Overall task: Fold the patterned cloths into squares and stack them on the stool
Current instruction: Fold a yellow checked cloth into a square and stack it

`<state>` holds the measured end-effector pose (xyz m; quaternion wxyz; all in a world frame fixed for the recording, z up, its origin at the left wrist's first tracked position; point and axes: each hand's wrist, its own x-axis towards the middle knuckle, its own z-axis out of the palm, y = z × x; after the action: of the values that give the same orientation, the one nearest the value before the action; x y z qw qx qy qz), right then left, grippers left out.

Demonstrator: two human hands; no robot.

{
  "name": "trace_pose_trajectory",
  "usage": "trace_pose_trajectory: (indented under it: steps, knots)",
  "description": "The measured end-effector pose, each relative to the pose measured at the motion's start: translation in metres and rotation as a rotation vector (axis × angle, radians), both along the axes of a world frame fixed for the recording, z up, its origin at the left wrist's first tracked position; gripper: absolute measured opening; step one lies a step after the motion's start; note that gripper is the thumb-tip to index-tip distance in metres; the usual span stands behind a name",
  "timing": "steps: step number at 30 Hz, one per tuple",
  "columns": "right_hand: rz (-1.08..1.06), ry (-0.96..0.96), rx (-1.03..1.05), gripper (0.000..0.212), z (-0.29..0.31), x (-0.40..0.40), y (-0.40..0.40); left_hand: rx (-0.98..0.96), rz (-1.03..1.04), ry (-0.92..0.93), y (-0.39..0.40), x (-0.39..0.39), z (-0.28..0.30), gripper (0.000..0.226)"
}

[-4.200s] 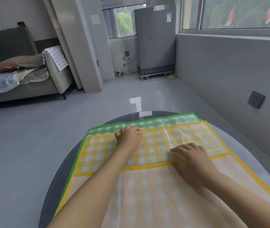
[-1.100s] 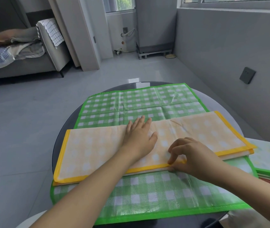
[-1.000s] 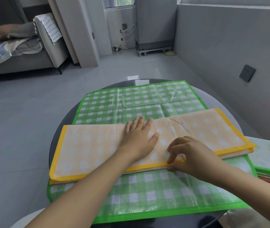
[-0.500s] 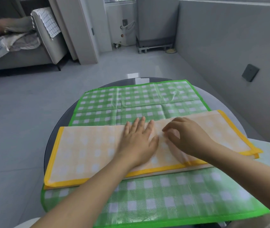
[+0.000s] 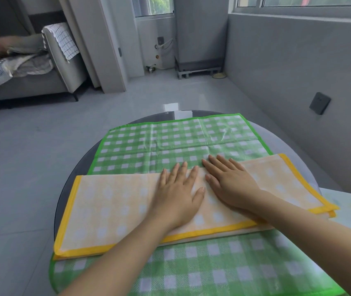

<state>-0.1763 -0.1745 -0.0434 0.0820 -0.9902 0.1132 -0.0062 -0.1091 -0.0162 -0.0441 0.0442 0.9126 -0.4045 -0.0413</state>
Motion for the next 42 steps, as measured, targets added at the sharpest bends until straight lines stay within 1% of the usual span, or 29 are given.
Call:
trace_pose_trajectory:
  steps: [5, 13, 21, 25, 27, 30, 33, 34, 37, 42]
  knots:
    - [-0.069, 0.01, -0.011, 0.057, 0.0, -0.013, -0.012, 0.013, 0.0, 0.004, 0.001, -0.001, 0.0, 0.062]
    - [-0.3, 0.014, -0.017, 0.058, 0.004, -0.044, -0.06, 0.02, -0.008, 0.019, 0.004, -0.001, -0.001, 0.061]
    - [-0.316, 0.025, -0.003, 0.06, 0.003, -0.046, -0.066, 0.026, -0.007, 0.013, 0.004, -0.002, 0.0, 0.061]
    - [-0.355, 0.026, 0.036, 0.057, 0.007, -0.038, -0.057, 0.018, -0.008, 0.018, 0.003, -0.003, 0.001, 0.061]
    - [-0.323, -0.03, 0.062, 0.055, 0.009, -0.029, -0.045, 0.015, -0.01, 0.02, 0.002, -0.003, 0.002, 0.06]
    - [-0.19, -0.139, 0.156, 0.051, 0.015, -0.012, -0.018, 0.009, -0.005, 0.019, 0.0, -0.002, 0.003, 0.06]
    - [-0.064, -0.161, 0.278, 0.049, 0.014, -0.001, 0.004, 0.002, -0.009, 0.035, -0.001, -0.001, 0.003, 0.059]
    - [-0.046, -0.152, 0.264, 0.049, 0.01, 0.0, 0.007, 0.003, -0.016, 0.04, 0.0, 0.0, 0.004, 0.058]
    - [-0.03, -0.081, 0.08, 0.053, -0.001, -0.001, 0.009, 0.009, -0.031, 0.033, 0.011, 0.006, 0.007, 0.057]
    - [-0.023, 0.024, 0.005, 0.054, 0.002, -0.001, 0.01, 0.028, 0.027, 0.009, 0.053, 0.02, 0.007, 0.056]
